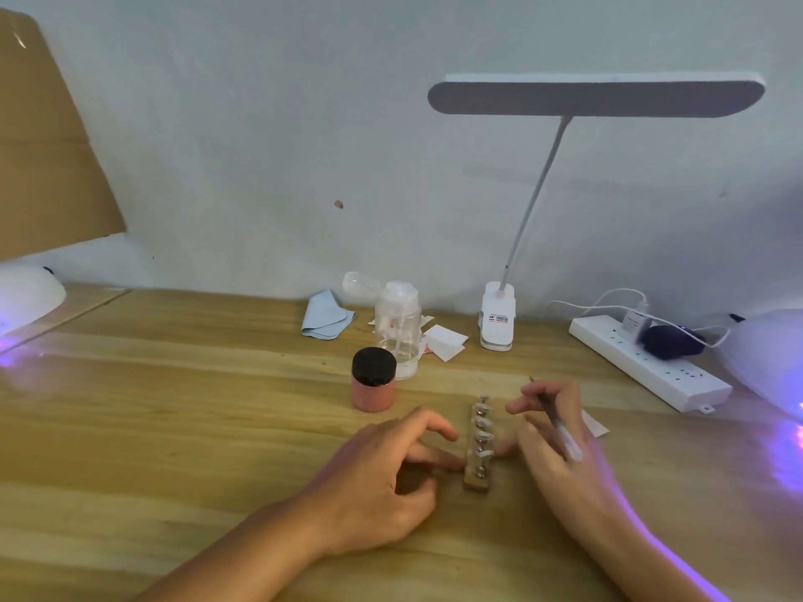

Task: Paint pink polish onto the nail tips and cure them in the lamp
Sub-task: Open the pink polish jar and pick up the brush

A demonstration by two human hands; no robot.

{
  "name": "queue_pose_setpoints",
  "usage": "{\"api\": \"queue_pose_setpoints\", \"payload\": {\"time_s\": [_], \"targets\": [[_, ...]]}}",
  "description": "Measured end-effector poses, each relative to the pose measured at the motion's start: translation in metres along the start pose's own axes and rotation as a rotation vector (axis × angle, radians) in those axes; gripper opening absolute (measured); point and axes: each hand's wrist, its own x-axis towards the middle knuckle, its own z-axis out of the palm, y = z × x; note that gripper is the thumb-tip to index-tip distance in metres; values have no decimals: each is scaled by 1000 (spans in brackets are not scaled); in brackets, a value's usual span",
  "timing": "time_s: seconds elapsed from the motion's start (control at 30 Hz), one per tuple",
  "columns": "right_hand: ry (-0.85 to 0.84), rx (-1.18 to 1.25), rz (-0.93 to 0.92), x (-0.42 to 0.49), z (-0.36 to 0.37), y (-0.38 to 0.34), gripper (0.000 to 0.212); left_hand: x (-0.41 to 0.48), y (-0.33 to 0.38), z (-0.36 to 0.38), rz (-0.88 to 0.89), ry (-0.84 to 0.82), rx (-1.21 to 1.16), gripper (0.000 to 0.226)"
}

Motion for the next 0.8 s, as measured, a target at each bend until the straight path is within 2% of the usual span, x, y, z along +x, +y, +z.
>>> {"api": "queue_pose_setpoints", "payload": {"time_s": [0.03,0.13,0.2,0.23,0.3,0.37,0.4,0.47,0.6,0.7,0.8], "targets": [[-28,-41,5,-5,0,-4,32,0,0,0,3,-2,-9,42],[-81,-202,-18,-13,4,-12,69,0,-2,-1,24,14,-22,42],[-95,-341,-87,-15,9,-13,79,0,-3,-1,51,72,-24,39],[-96,-384,-119,-15,12,-12,78,1,-3,-2,54,148,-46,38],[-93,-380,-133,-10,12,-7,73,5,-6,-3,46,444,-89,39],[-78,-286,-70,-7,7,-3,68,9,-10,-8,-7,773,-63,44],[-71,-255,-36,-6,6,-2,66,10,-13,-11,-72,866,-34,50],[-80,-295,-18,-6,6,-2,68,13,-22,-15,-229,839,13,67],[-89,-366,-81,-3,10,3,64,16,-35,-19,-380,517,54,79],[-82,-320,-68,7,1,9,61,18,-40,-21,-375,501,84,79],[-33,-319,-77,15,-3,14,62,19,-42,-20,-356,510,147,64]]}}
